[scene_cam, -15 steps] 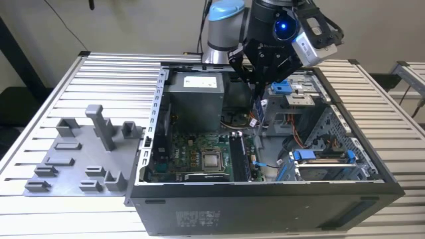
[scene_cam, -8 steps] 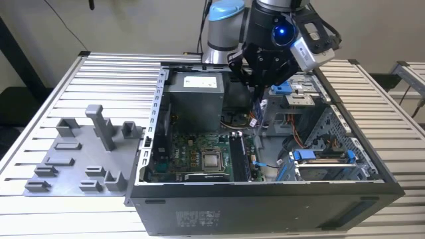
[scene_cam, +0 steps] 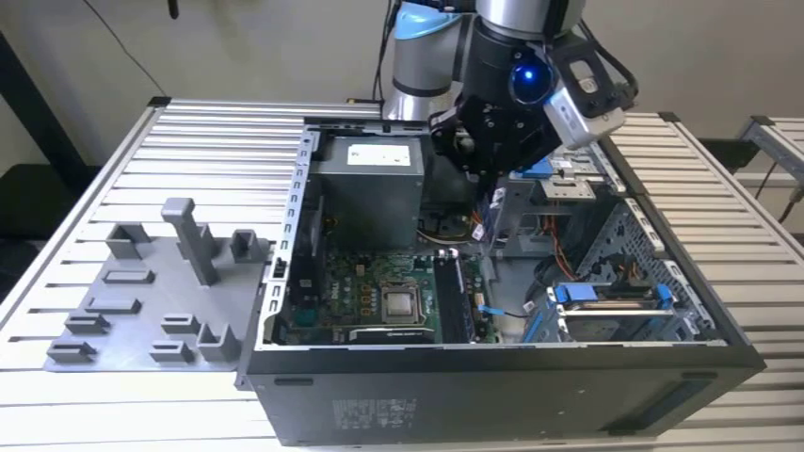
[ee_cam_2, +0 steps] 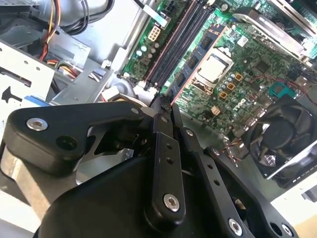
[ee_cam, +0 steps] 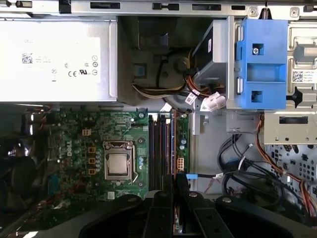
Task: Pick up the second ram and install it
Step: 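Insert the second ram into the second slot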
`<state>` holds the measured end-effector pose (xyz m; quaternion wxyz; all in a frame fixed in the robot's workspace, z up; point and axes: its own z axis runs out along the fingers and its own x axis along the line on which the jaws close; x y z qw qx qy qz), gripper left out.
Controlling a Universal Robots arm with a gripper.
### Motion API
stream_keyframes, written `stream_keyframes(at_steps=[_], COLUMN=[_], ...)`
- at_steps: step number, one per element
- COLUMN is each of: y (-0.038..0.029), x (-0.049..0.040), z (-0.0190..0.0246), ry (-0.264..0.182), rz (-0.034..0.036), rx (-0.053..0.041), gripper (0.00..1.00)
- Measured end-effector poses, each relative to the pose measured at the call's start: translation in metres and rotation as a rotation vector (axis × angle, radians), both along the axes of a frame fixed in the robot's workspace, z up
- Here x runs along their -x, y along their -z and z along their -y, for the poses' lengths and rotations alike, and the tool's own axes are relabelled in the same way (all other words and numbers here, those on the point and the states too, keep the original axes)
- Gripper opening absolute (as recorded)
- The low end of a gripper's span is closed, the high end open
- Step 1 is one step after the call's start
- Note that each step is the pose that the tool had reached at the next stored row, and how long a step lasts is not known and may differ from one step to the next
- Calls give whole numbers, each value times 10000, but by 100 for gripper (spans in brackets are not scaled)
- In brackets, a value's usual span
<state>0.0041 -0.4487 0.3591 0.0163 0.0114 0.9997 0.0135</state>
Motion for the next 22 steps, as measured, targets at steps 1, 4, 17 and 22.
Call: stream_keyframes(at_steps=[1,4,17,22], y=[16,59,134,134], x=[0,-1,-18,-18], z=[0,0,0,0], ry=[14,83,100,100], rz=[0,0,-10,-13], rx=[1,0,5,5], gripper=[14,14,14,14])
